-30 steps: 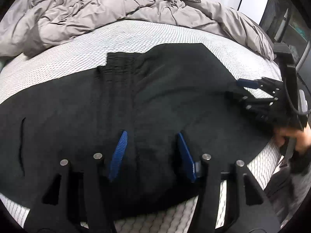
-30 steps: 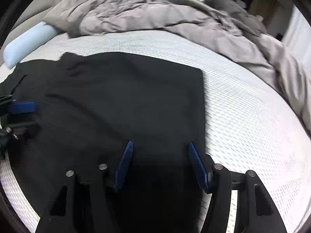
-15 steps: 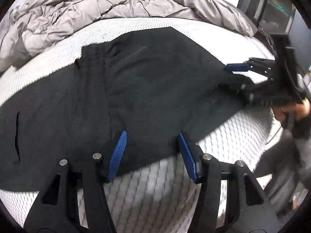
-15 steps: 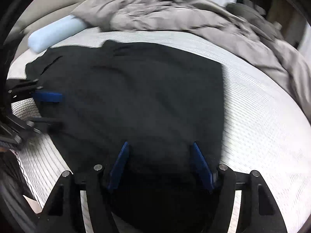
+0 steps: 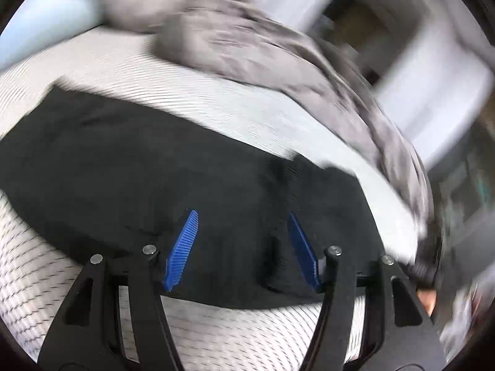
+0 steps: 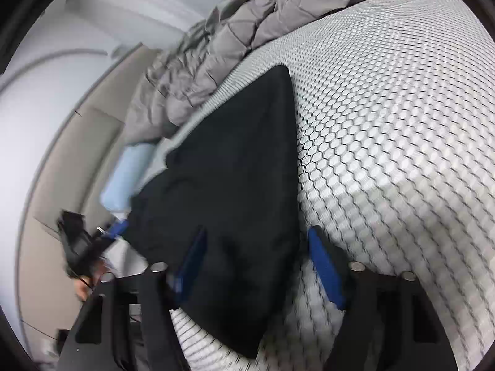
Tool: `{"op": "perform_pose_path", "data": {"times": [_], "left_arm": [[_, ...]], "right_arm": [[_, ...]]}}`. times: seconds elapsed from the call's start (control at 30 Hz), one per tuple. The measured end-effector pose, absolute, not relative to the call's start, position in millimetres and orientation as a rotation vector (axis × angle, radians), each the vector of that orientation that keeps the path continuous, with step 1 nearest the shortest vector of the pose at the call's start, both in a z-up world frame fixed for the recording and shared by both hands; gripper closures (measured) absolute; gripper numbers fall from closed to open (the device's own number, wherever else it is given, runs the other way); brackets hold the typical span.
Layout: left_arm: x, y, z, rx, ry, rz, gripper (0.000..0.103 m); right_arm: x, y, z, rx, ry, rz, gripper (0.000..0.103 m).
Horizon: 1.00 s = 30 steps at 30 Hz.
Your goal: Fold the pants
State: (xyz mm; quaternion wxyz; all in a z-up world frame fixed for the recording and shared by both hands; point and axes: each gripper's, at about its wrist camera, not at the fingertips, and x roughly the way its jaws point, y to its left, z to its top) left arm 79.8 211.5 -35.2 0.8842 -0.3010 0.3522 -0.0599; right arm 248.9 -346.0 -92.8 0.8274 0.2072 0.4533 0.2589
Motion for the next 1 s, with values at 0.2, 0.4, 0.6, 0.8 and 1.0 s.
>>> {"op": "perform_pose_path", "data": {"times": [0.2,0.4,0.6,0.8,1.0], "left_arm": [[49.8,281.3,-75.3,-0.841,0.746,0.048,0.046],[5.6,284.6,-79.2,-0.798,0.724,0.050,0.046],[11.4,281.6,-84.7,-0.827,0.760,0.047,0.046],[48.8,289.1,-95.4,-1.021,0.732,0.073,0.051],[71.8,261.4,-56.9,-0.793,0.658,0.220,0.096]], "right_arm": [[249.9,-344.4,-75.0,0.351,0.947,0.483,0.090],[239.1,-346.0,-70.5,0.309,0.955,0.342,0.058],[224.1,-353.4,-46.6,0.298,0.811,0.313,0.055],[224.7,-345.8,-42.3,0.326,0.796,0.379,0.053],[229.9,-333.2,-39.8,0.367,0.789,0.448,0.053]]}}
